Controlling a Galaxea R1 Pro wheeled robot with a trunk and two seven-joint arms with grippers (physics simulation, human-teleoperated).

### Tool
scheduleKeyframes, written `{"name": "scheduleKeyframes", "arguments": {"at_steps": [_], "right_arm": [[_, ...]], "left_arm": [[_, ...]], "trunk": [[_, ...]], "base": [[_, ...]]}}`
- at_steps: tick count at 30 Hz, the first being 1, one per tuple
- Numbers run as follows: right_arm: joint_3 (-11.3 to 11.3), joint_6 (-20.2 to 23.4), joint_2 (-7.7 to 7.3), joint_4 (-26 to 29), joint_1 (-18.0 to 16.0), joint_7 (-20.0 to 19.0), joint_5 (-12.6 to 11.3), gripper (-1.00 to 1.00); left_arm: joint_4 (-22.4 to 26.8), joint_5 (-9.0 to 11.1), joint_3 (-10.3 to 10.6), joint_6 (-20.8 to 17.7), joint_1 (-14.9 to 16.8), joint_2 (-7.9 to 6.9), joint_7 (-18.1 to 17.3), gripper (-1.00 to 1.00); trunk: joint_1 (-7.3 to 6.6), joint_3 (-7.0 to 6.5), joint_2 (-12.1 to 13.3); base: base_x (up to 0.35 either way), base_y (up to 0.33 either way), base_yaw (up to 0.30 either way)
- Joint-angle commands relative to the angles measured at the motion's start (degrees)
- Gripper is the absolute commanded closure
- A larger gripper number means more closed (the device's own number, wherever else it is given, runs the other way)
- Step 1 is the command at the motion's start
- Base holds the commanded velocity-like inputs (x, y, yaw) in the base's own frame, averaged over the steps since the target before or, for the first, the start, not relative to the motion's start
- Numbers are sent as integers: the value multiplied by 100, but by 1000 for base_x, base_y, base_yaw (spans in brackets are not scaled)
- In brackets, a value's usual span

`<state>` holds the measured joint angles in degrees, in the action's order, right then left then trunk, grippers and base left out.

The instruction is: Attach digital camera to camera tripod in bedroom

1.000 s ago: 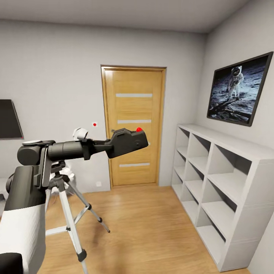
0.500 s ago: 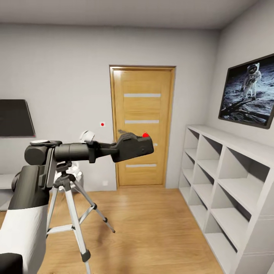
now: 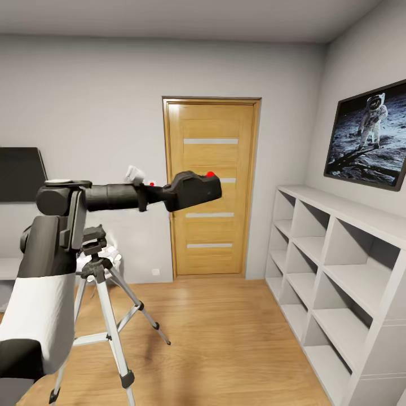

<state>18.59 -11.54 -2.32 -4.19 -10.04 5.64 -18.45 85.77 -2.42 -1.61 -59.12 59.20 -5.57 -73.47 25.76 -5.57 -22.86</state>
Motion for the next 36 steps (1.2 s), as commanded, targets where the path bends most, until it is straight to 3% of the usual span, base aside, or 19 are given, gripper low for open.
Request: {"name": "scheduleKeyframes", "arguments": {"at_steps": [1, 5, 11, 12, 15, 17, 20, 22, 25, 26, 28, 36], "right_arm": [[48, -32, 4, -21, -6, -1, -45, -100], [48, -32, 4, -21, -6, -1, -45, -100], [48, -31, 4, -23, -6, -1, -45, -100], [48, -32, 4, -22, -6, -1, -46, -100], [48, -31, 4, -21, -6, -1, -45, -100], [48, -32, 4, -21, -6, -1, -45, -100], [48, -32, 4, -21, -6, -1, -46, -100], [48, -32, 4, -21, -6, -1, -45, -100], [48, -32, 4, -21, -6, -1, -45, -100], [48, -32, 4, -21, -6, -1, -46, -100], [48, -32, 4, -21, -6, -1, -45, -100], [48, -32, 4, -21, -6, -1, -45, -100]], "left_arm": [[-620, 22, 0, -88, 514, 35, 194, 100], [-1741, 27, -1, -88, 1310, 46, 331, 100], [-2642, 25, 0, -88, 2208, 52, 387, 100], [-2881, 21, 13, -88, 2489, 65, 397, 100], [-3001, 17, 56, -88, 2620, 68, 396, 100], [-3034, 15, 207, -88, 2658, 60, 392, 100], [-3048, 14, 601, -88, 2647, 44, 389, 100], [-2996, 16, 1065, -88, 2638, 22, 378, 100], [-2889, 20, 1515, -88, 2619, 15, 372, 100], [-2819, 21, 1821, -88, 2592, 9, 367, 100], [-2781, 22, 2023, -88, 2552, 6, 359, 100], [-2750, 27, 2223, -88, 2452, -73, 344, 100]], "trunk": [[2, 4, -6], [2, 4, -6], [2, 4, -6], [2, 4, -6], [2, 4, -6], [2, 4, -6], [2, 4, -6], [2, 4, -6], [2, 4, -6], [2, 4, -6], [2, 4, -6], [2, 4, -6]], "base": [[0, 0, 0], [0, 0, 0], [0, 0, 0], [0, 0, 0], [0, 0, 0], [0, 0, 0], [0, 0, 0], [0, 0, 0], [0, 0, 0], [0, 0, 0], [0, 0, 0], [0, 0, 0]]}}
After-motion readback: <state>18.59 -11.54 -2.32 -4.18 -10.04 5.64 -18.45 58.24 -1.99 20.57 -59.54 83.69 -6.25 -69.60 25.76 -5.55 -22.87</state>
